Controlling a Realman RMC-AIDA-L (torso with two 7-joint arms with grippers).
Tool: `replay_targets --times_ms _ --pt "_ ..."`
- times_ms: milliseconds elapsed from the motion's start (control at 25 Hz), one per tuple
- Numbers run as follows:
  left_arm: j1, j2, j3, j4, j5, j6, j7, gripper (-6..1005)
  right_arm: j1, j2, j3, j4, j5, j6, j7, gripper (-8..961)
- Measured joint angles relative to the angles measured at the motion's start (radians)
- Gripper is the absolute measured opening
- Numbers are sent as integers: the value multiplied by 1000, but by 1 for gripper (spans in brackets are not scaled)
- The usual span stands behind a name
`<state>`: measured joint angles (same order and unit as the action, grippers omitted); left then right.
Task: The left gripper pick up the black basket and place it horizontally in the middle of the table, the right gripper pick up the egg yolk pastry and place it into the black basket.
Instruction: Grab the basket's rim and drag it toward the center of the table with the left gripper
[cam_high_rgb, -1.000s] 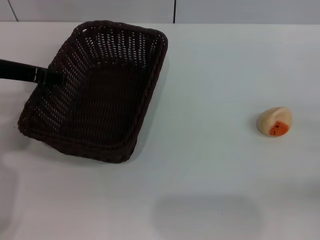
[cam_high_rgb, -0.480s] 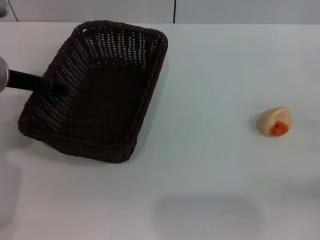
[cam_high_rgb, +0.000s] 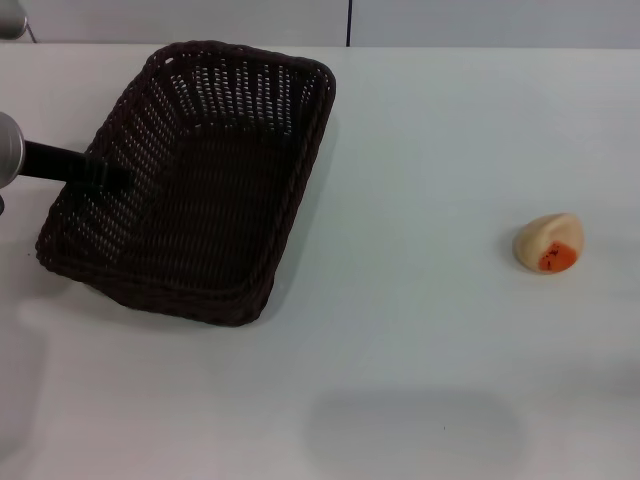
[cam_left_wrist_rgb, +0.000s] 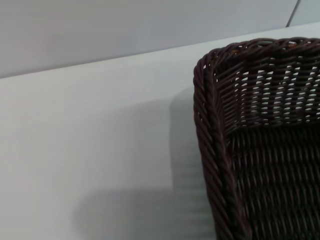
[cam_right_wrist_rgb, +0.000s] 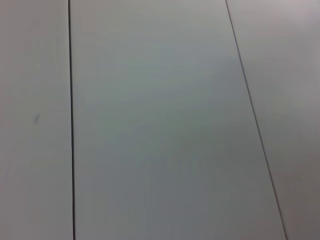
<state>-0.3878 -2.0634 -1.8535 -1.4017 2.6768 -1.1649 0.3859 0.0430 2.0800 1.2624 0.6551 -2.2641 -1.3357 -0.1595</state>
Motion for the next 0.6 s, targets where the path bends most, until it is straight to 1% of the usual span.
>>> replay_targets --times_ms 200,280,520,600 --pt "-8 -2 10 5 21 -2 -4 693 0 0 1 0 0 -2 0 694" --pt "-8 -1 14 3 22 0 -4 471 0 0 1 0 0 -2 0 694" --pt "-11 1 15 -1 22 5 0 307 0 0 3 -2 0 -2 0 694" --pt "-12 1 14 -1 22 5 1 298 0 0 3 -2 0 -2 0 694"
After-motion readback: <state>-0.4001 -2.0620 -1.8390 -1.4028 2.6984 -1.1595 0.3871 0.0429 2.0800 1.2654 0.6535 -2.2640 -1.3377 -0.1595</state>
